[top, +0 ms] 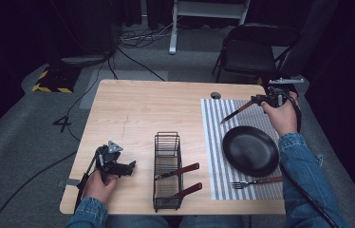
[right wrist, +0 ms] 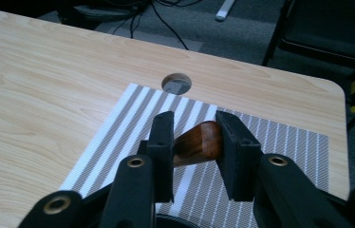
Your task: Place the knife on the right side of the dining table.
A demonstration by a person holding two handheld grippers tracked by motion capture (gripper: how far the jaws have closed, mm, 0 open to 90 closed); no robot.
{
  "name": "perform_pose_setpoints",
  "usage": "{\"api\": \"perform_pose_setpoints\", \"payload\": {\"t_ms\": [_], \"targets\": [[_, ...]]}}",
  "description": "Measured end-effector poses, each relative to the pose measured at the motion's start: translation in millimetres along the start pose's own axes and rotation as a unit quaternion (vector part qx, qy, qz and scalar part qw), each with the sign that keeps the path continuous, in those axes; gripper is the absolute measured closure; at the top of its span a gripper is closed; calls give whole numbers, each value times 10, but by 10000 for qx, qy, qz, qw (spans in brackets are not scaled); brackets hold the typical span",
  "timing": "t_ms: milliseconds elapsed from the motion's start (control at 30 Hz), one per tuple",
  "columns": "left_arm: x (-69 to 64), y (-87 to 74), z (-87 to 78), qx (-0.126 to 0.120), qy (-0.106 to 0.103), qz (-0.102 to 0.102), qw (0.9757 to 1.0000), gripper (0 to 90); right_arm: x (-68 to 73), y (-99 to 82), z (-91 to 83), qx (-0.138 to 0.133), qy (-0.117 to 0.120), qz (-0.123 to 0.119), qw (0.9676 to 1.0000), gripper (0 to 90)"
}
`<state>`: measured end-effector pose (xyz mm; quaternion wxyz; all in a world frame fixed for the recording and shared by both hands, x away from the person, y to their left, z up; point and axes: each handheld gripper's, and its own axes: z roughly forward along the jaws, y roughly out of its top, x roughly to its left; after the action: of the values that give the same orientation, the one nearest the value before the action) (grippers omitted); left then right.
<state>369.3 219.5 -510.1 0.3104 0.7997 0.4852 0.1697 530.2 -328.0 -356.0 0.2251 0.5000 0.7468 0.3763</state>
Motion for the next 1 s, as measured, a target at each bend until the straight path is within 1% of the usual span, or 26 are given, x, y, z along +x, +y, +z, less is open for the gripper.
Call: {"api": "perform_pose_setpoints", "payload": {"t_ms": [133, 333, 533, 633, 800, 933, 967, 1000], "targets": [[0, 0, 0, -1, 1, 0, 10000, 3, -48, -52, 18, -4, -131, 1, 9999, 663], [2, 1, 0, 3, 0, 10, 10000, 3, -93, -93, 44, 13, -223, 20, 9997, 641], [3, 2, 1, 3, 2, 9, 10000, 3, -153, -164, 104, 18, -373, -42, 9993, 593], [4, 3, 2, 2, 5, 18, 10000, 3, -210, -211, 150, 35, -428, 6, 9991, 563], [6, 5, 4, -3, 14, 18, 10000, 3, -265, -255, 195, 70, -457, 27, 9989, 533], [6, 4, 4, -3, 14, 17, 10000, 3, -322, -329, 266, 95, -558, 64, 9984, 486], [6, 4, 4, -3, 14, 17, 10000, 3, -322, -329, 266, 95, -558, 64, 9984, 486], [6, 5, 4, -2, 15, 19, 10000, 3, -351, -359, 283, 87, -548, 145, 9984, 480]]}}
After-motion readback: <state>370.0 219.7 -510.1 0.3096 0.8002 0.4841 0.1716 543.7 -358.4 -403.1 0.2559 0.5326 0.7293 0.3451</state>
